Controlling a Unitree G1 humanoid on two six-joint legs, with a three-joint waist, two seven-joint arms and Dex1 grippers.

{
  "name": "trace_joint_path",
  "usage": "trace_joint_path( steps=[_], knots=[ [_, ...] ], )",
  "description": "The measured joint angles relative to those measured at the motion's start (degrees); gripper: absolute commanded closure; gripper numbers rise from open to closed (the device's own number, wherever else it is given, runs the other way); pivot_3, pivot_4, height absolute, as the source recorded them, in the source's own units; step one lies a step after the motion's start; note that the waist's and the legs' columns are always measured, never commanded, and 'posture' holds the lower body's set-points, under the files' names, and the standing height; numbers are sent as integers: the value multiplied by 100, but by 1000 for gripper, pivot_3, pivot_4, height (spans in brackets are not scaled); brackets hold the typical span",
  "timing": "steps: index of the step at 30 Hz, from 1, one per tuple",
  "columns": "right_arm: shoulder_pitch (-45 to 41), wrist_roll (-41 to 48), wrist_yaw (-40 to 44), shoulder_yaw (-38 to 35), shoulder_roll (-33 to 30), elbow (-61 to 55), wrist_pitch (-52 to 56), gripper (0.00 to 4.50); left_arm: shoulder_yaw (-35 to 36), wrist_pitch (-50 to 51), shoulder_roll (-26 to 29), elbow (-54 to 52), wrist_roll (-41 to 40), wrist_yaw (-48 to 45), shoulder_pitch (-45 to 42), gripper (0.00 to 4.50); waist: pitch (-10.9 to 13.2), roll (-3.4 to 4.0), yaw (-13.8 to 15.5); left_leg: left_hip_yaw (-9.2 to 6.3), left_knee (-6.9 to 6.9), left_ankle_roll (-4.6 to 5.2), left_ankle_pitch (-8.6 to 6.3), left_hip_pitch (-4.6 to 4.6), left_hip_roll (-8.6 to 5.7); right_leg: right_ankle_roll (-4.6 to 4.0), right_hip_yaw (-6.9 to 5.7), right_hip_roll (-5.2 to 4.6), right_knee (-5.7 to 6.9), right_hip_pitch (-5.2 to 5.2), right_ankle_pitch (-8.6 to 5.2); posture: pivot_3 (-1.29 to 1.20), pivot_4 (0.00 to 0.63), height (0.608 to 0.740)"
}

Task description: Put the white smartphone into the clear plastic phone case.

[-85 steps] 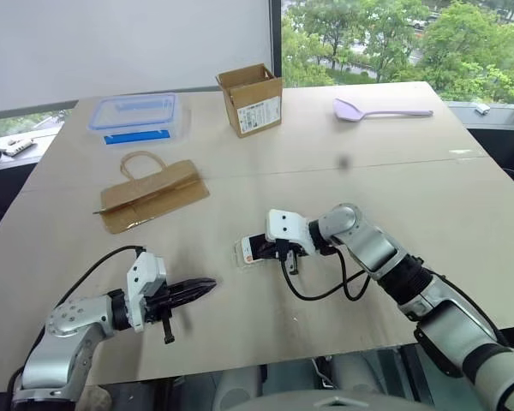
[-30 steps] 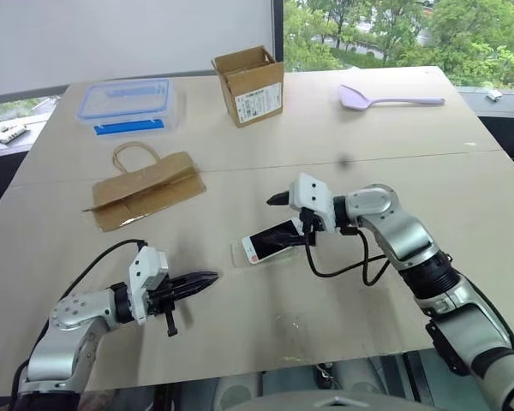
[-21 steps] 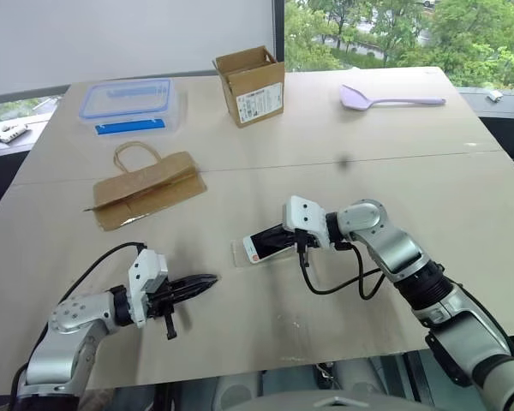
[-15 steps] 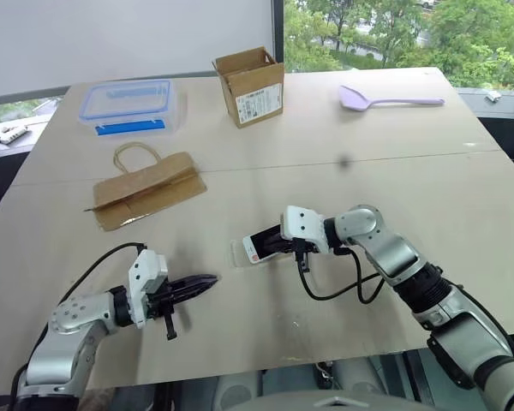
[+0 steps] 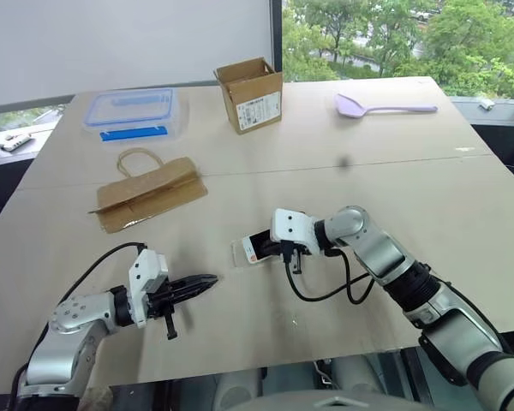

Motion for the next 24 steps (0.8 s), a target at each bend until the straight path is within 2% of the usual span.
trace_joint_path(
  steps=[5,13,19,24],
  knots=[
    [155,262,65,-98,63,-196,449,4430,-2,14,-29,-55,0,41,58,4500,-9,2,5,-1,0,0,0,0,0,-1,1,0,-1,0,0,0,150,740],
    [416,928,-64,-722,80,-545,1003,4430,-53,36,-78,-60,58,191,-2,4500,34,1,16,0,0,0,0,-34,-1,-1,1,-1,-2,-18,0,0,150,740],
    [49,1110,-464,-1298,-282,-1287,1540,4430,-194,45,-102,-57,69,249,-102,4500,41,-1,8,-2,3,0,1,-91,-2,-19,0,4,-1,-73,14,0,150,740],
    [-112,603,-871,-1256,-833,-1057,1284,4430,-224,45,-112,-49,76,266,-163,4500,43,-4,17,-2,3,0,1,-103,-3,-19,-3,3,-8,-78,13,0,150,740]
  ],
)
